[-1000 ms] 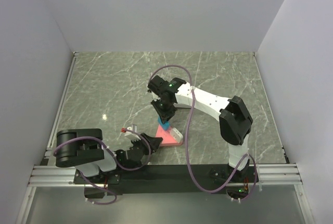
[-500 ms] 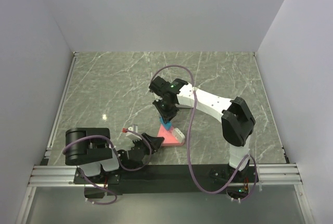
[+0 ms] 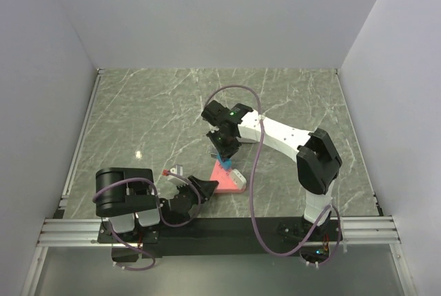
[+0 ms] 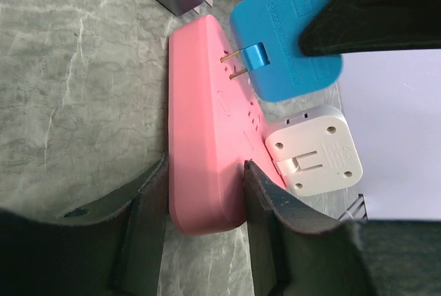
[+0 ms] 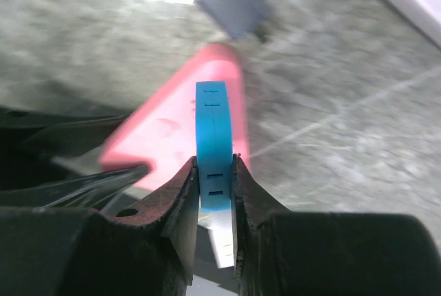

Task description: Insert the plug

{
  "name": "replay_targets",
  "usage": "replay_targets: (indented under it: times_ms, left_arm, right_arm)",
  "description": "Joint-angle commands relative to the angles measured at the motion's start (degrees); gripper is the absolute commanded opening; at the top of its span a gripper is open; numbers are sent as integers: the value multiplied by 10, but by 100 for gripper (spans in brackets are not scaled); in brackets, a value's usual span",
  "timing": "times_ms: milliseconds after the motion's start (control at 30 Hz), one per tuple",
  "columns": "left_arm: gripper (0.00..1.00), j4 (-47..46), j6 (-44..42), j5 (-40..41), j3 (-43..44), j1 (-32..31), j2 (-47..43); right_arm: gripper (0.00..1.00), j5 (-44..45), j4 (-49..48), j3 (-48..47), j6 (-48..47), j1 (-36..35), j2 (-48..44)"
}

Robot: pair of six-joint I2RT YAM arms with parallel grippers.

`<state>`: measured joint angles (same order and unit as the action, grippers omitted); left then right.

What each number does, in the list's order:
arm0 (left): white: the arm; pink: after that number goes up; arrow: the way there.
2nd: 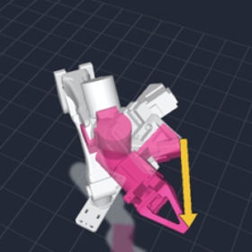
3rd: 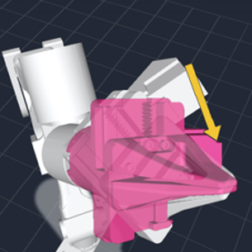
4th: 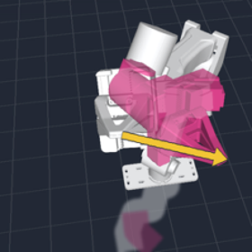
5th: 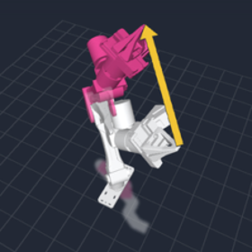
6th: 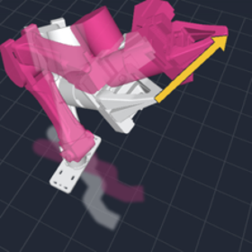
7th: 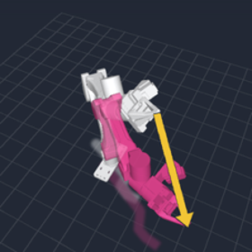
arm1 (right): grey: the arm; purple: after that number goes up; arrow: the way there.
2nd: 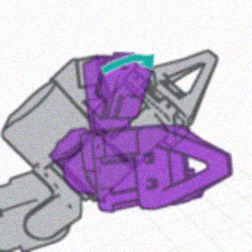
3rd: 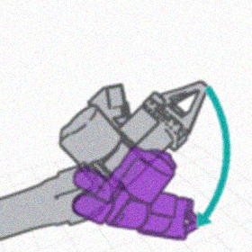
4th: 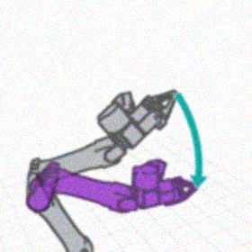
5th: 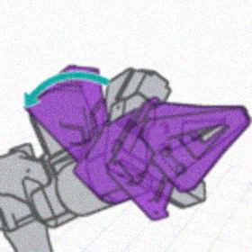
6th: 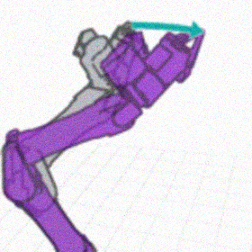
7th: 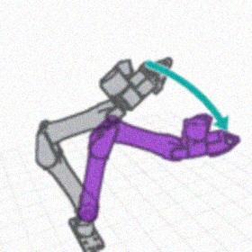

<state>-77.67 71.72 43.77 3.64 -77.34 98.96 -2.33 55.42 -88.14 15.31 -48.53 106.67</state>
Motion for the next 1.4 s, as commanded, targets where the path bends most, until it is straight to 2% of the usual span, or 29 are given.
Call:
replay_targets:
  times_ms: [0,167,433,1033,1367]
  left_arm:
    - [0,55,-20,-47,-99,-16,-11]
    - [0,117,-23,-41,-87,-16,-52]
    - [0,127,-29,-40,-78,-16,-49]
    - [0,177,-14,-27,-72,-16,-75]
    - [0,175,-18,-31,-69,-16,-72]
  right_arm:
    - [0,122,-19,25,-12,31,0]
    - [0,117,-25,32,-13,37,-4]
    - [0,94,-26,16,-12,20,5]
    - [0,-34,-27,19,-8,-9,20]
    - [0,-45,-22,15,-8,-10,4]
